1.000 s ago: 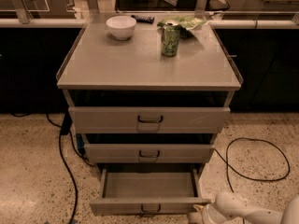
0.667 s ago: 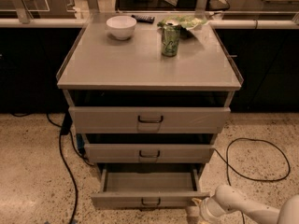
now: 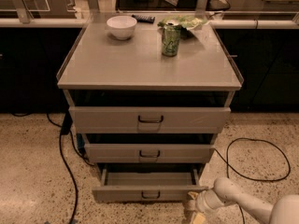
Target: Close bottom drawer
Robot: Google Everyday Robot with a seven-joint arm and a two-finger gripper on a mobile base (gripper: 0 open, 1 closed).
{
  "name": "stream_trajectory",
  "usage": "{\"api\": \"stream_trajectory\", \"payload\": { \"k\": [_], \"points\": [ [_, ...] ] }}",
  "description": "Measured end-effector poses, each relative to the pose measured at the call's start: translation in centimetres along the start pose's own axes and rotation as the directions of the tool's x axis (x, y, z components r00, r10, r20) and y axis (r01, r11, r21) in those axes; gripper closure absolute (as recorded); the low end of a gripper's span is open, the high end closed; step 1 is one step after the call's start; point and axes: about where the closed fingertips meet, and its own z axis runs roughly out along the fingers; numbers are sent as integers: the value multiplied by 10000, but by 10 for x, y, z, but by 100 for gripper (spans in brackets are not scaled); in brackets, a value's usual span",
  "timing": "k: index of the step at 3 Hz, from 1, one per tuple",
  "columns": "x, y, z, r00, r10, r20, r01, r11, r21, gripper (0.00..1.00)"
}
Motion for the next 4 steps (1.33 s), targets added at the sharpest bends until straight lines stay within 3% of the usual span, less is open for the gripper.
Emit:
{"api": "stream_trajectory", "payload": {
  "k": [2,3,4],
  "points": [
    [-17,-49,23,9984,170,541,-175,9998,98,0],
    [-23,-82,28,9890,861,1206,-981,9904,970,0],
    [-22,-97,27,9643,1624,2090,-2059,9565,2069,0]
  ]
}}
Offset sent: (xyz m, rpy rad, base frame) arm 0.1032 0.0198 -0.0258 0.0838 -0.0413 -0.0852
